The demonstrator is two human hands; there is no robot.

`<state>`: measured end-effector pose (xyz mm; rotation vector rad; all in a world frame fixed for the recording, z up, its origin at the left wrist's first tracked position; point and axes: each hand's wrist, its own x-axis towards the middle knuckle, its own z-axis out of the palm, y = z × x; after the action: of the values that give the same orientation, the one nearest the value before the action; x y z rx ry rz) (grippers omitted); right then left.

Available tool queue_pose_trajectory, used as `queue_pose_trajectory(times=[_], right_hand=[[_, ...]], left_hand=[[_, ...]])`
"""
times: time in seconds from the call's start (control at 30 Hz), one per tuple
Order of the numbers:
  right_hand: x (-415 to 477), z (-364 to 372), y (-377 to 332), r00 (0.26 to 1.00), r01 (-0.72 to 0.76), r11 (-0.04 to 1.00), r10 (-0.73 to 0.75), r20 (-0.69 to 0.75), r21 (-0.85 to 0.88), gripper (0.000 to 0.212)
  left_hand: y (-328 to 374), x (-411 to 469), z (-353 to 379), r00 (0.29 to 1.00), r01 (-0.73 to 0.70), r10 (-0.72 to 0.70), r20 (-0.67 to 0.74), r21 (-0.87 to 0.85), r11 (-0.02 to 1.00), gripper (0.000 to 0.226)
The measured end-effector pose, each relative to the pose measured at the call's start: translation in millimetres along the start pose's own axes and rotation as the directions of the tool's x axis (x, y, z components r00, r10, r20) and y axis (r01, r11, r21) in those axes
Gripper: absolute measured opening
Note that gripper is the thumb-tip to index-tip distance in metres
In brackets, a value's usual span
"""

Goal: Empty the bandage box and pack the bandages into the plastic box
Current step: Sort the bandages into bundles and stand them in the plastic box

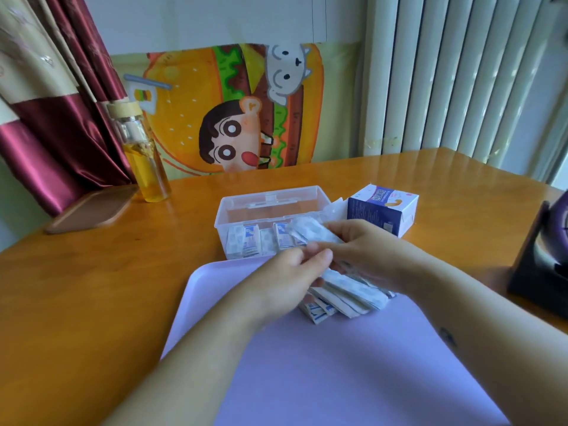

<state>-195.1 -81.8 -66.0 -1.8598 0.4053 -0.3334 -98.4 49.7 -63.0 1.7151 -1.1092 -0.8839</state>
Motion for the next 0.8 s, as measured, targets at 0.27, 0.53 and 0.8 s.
queue_pose_trajectory(times=[0.27, 0.53, 0.8], right_hand=[[1.2, 30.9, 9.8, 0.982, 0.142, 0.986, -0.129, -0.138, 0.088, 0.029], [4.3, 30.8, 11.8, 0.964, 0.115, 0.993, -0.104, -0.243, 0.035, 0.006], [-0.2, 22.5, 7.4, 0.962, 0.085, 0.996, -0.077, -0.261, 0.018, 0.023]], left_hand=[[-14.2, 7.2, 8.3, 0.995, 0.014, -0.074, -0.071, -0.625, 0.78, 0.027], [-23.7, 11.9, -1.0, 0.984, -0.075, -0.046, -0.172, -0.634, 0.77, 0.022], [-21.3, 7.9, -6.3, 0.986, -0.104, -0.007, -0.165, -0.655, 0.748, 0.022]])
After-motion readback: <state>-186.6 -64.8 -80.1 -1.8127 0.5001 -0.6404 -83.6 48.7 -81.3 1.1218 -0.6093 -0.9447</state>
